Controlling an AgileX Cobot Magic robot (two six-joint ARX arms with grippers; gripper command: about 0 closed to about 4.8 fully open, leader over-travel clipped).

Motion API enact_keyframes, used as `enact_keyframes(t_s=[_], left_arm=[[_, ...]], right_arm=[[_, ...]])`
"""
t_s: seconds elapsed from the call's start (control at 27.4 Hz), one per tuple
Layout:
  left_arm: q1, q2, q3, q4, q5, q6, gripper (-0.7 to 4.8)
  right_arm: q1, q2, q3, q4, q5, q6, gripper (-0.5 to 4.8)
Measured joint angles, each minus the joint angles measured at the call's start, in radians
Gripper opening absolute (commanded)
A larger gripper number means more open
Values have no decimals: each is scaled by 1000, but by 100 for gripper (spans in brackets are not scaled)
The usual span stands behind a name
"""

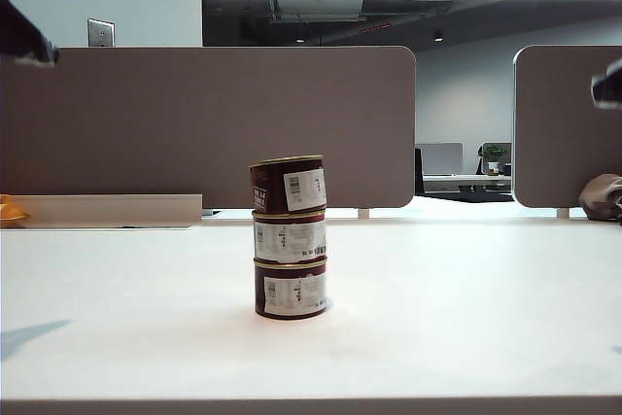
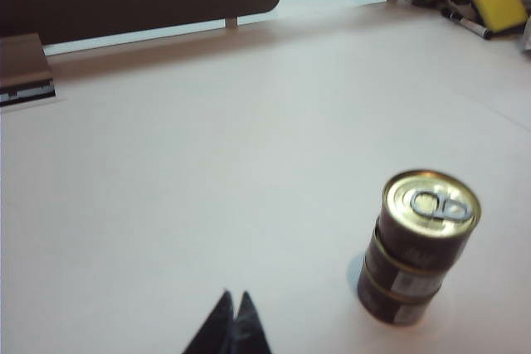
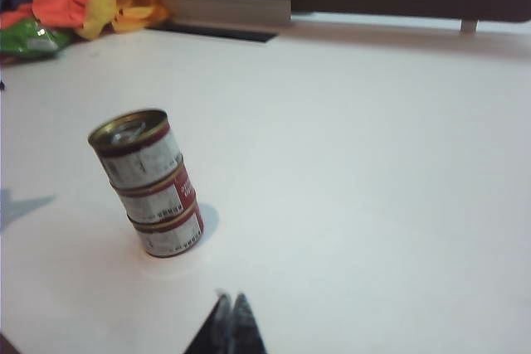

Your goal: Pick up the cans one by one and stack them together.

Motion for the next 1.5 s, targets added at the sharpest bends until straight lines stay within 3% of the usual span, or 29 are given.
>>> enact_keyframes(t_s=[0.4, 0.95, 1.24, 1.5], left_arm=[[0, 0, -98, -1, 7, 0, -5], [0, -1, -104, -8, -33, 1, -4], [2, -92, -108, -20, -32, 1, -4], [71, -212, -108, -23, -29, 1, -4]], right_arm=[[0, 0, -50, -15, 0, 0, 0], [0, 0, -50, -19, -1, 0, -1], [-3, 0, -50, -19, -1, 0, -1], [-66, 0, -58, -19, -2, 0, -1]])
